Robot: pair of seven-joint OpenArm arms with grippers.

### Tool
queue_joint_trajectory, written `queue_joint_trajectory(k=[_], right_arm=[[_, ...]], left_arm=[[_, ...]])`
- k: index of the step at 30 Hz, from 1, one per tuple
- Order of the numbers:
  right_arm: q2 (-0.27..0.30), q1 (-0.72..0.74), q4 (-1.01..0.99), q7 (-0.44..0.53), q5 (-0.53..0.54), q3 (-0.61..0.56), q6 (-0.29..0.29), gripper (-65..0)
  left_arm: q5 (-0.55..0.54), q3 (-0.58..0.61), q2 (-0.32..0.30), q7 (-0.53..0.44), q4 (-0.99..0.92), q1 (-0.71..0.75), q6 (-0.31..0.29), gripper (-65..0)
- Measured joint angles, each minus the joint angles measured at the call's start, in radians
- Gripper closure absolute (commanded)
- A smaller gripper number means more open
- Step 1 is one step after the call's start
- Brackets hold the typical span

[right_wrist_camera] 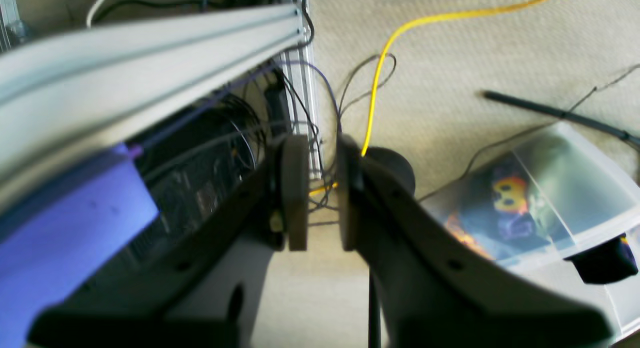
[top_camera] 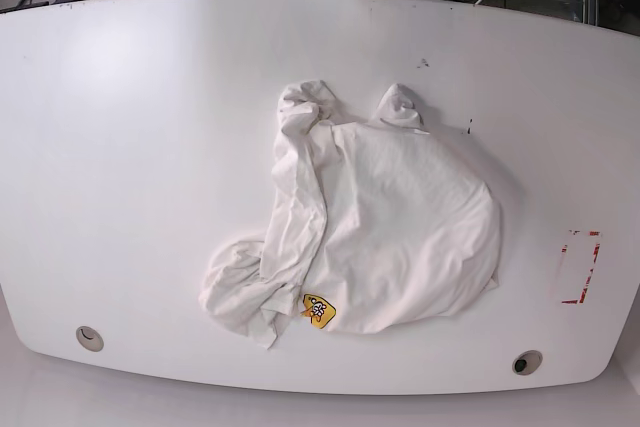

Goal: Layout the t-shirt on the table in an organized manner, then fold the t-shirt properly

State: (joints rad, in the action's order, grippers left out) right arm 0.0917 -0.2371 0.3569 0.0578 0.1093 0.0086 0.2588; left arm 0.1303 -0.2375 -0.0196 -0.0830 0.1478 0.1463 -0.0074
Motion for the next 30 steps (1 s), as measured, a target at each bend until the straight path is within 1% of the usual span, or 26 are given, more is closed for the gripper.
queue_joint_trajectory(k=[4,8,9,11,13,17,22,24,27,28,30], right_arm=[[-0.001,0.000,0.000,-0.001,0.000,0.000,0.000,-9.8],[-0.003,0.000,0.003,0.003,0.000,0.000,0.003,-9.5],[-0.003,-0.003,0.003,0.011,0.000,0.000,0.003,-9.5],[-0.003,-0.010,0.004,0.038,0.000,0.000,0.003,-9.5],[-0.003,-0.024,0.005,0.090,0.000,0.000,0.003,-9.5],[0.000,-0.069,0.037,0.108,0.000,0.000,0.003,-9.5],[0.003,-0.155,0.146,0.116,-0.001,0.001,0.002,-9.5],[0.003,-0.197,0.203,0.118,0.001,0.004,0.003,-9.5],[0.006,-0.248,0.302,0.109,0.002,0.003,0.002,-9.5],[0.008,-0.266,0.331,0.110,0.002,0.003,0.003,-9.5],[0.012,-0.297,0.394,0.115,0.003,0.003,0.001,-9.5]], left_arm=[[0.000,0.000,0.000,-0.001,0.000,0.001,0.000,-12.6],[0.000,0.000,0.000,-0.049,0.000,0.011,0.000,-12.6],[0.000,0.000,0.000,-0.071,0.001,0.015,0.000,-12.6],[0.000,0.000,0.000,-0.076,0.002,0.022,0.000,-12.5],[0.000,0.000,0.000,-0.076,0.002,0.031,0.000,-12.4],[0.000,0.000,0.000,-0.075,0.001,0.050,0.000,-12.2],[0.000,0.000,0.000,-0.081,0.027,0.082,-0.001,-12.2],[0.000,0.000,0.001,-0.074,0.082,0.111,0.000,-12.2],[-0.001,0.001,0.000,-0.092,0.168,0.163,-0.001,-12.2],[0.000,0.001,0.000,-0.076,0.206,0.183,0.000,-12.2],[-0.001,0.001,-0.003,-0.079,0.264,0.216,0.000,-12.2]])
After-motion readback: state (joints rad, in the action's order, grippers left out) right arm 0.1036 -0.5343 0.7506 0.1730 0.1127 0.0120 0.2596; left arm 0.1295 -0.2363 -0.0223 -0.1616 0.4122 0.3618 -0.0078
